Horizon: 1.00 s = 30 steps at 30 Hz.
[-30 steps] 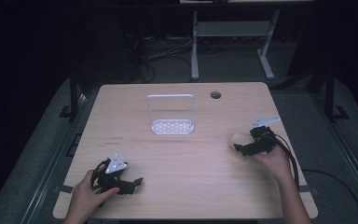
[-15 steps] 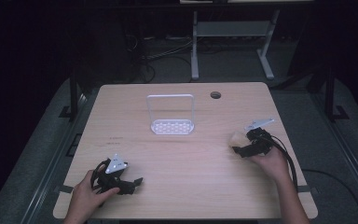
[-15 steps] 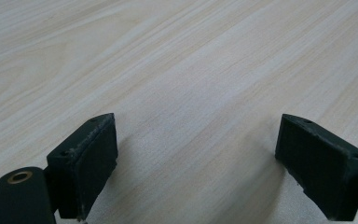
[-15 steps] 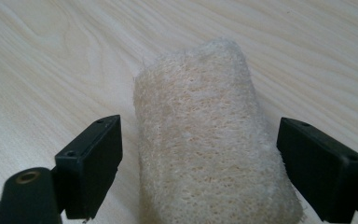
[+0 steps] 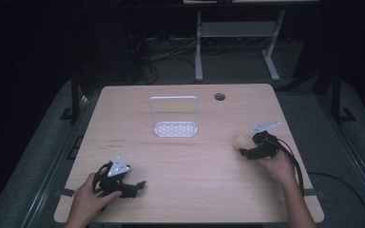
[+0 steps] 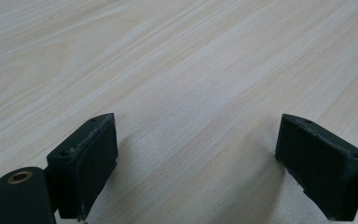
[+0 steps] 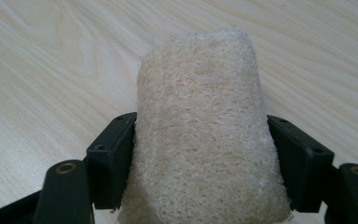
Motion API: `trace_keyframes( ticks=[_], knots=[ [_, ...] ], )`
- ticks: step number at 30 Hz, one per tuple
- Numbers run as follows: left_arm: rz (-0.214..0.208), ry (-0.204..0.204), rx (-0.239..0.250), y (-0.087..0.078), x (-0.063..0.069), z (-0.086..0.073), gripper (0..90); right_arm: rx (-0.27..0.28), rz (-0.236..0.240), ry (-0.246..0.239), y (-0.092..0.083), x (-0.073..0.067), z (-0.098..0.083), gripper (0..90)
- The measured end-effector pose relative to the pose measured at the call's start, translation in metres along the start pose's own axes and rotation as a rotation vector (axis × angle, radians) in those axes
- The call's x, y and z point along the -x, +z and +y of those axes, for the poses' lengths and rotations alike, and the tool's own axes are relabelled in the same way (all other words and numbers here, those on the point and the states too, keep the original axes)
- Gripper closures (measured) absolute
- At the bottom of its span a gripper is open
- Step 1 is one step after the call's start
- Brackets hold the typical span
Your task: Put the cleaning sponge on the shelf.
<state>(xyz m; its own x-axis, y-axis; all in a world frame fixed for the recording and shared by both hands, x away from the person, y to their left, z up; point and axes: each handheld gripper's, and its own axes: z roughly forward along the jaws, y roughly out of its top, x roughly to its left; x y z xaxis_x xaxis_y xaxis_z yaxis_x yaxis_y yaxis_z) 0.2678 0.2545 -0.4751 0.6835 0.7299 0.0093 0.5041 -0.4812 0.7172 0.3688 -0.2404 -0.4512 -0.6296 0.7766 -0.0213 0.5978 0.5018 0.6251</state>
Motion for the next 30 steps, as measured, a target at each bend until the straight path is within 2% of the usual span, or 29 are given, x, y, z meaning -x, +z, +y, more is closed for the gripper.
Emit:
trace_keyframes(
  ticks=[7,18,30],
  knots=[
    [0.000,0.000,0.000,0.000,0.000,0.000,12.1,0.003,-0.019,-0.008,-0.005,0.000,0.000,29.8],
    [0.001,-0.002,0.002,0.000,0.000,0.000,12.2,0.038,-0.004,-0.012,-0.020,-0.007,0.004,29.8],
    [0.000,-0.003,0.002,0.000,0.000,0.000,12.2,0.066,0.002,-0.039,-0.031,-0.019,0.015,29.8]
  ],
)
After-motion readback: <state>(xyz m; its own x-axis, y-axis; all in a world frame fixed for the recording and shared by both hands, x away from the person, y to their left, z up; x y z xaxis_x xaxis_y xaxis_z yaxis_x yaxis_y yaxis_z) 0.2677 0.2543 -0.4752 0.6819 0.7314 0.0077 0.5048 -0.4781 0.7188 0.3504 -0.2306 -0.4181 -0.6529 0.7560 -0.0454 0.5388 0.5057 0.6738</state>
